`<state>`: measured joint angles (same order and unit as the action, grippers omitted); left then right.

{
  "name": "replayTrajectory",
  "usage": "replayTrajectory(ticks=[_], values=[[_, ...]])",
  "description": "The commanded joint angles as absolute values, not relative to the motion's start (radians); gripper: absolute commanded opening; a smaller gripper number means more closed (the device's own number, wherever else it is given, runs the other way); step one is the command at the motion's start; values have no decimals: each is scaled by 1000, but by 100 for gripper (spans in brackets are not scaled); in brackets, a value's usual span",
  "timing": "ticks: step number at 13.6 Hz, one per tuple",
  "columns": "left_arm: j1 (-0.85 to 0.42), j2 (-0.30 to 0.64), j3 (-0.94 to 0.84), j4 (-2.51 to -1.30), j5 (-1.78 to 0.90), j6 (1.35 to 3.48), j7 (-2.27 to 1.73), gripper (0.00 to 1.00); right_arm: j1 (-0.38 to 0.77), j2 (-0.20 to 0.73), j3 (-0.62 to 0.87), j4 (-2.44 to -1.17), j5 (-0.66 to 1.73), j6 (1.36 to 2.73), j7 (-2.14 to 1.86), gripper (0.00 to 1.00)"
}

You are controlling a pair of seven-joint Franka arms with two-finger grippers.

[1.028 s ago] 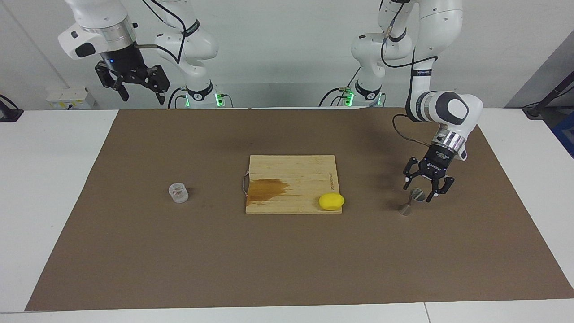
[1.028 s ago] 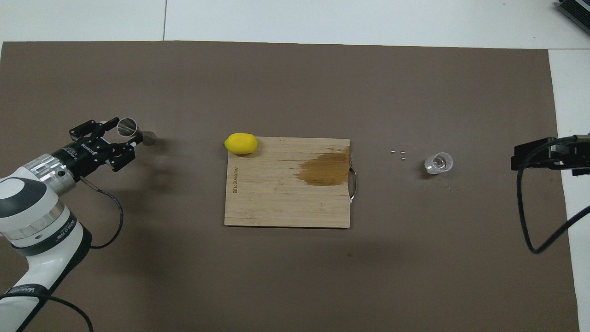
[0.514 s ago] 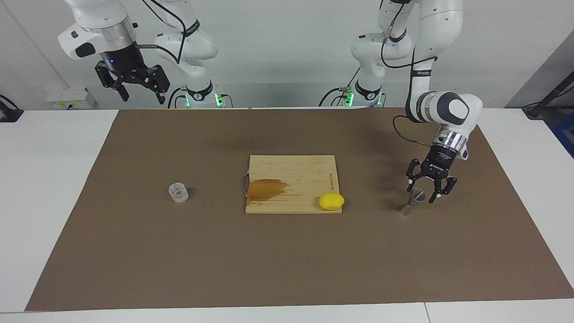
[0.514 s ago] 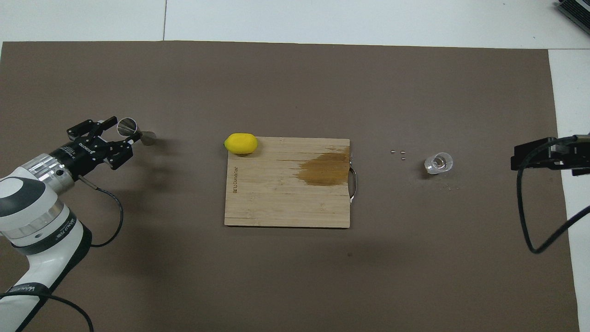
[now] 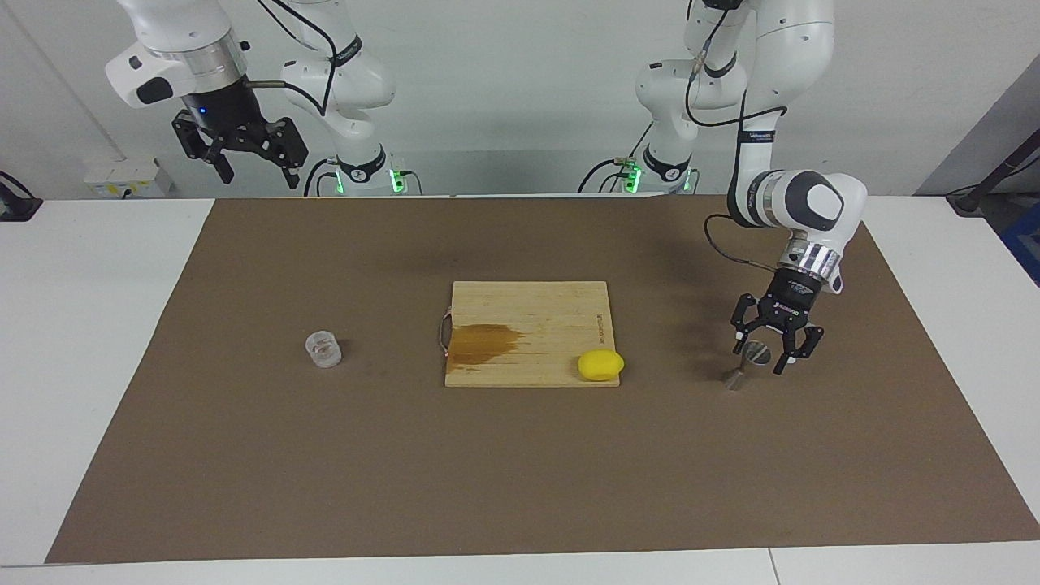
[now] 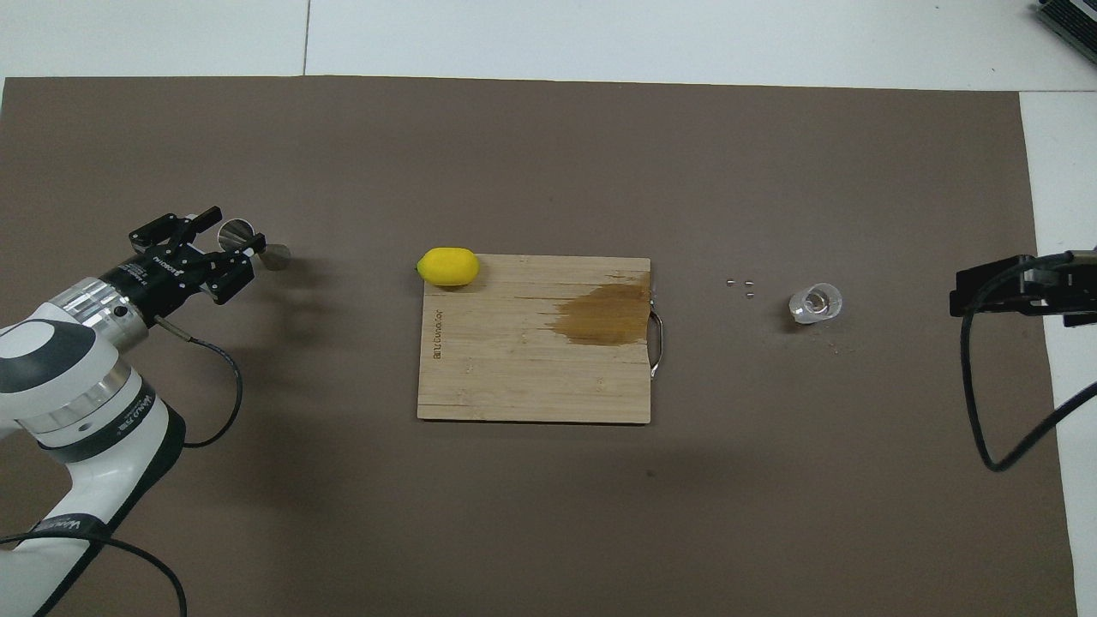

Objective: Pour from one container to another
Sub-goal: 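Close the left gripper around the steel cup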

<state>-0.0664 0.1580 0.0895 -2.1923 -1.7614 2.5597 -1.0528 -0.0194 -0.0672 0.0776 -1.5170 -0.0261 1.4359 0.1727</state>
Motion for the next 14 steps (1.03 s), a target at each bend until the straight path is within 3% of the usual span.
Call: replayTrajectory(ticks=[1, 4, 7, 9, 14], values=[[-75, 170, 100, -2180, -1790, 2573, -1031, 77, -34, -81, 81, -1534, 0, 1439, 143, 100], [-69, 169, 101, -2181, -1790, 2568, -1031, 76, -34, -81, 81, -1534, 0, 1439, 143, 100], [-75, 169, 100, -2180, -1790, 2574, -1031, 67, -34, -81, 81, -1534, 0, 1439, 143, 100], [-78, 169, 100, -2184, -1790, 2576, -1029, 0, -34, -81, 81, -1534, 0, 1439, 143, 100], [-89, 149, 100, -2178, -1784, 2576, -999, 0, -34, -81, 81, -1534, 0, 1439, 143, 100]])
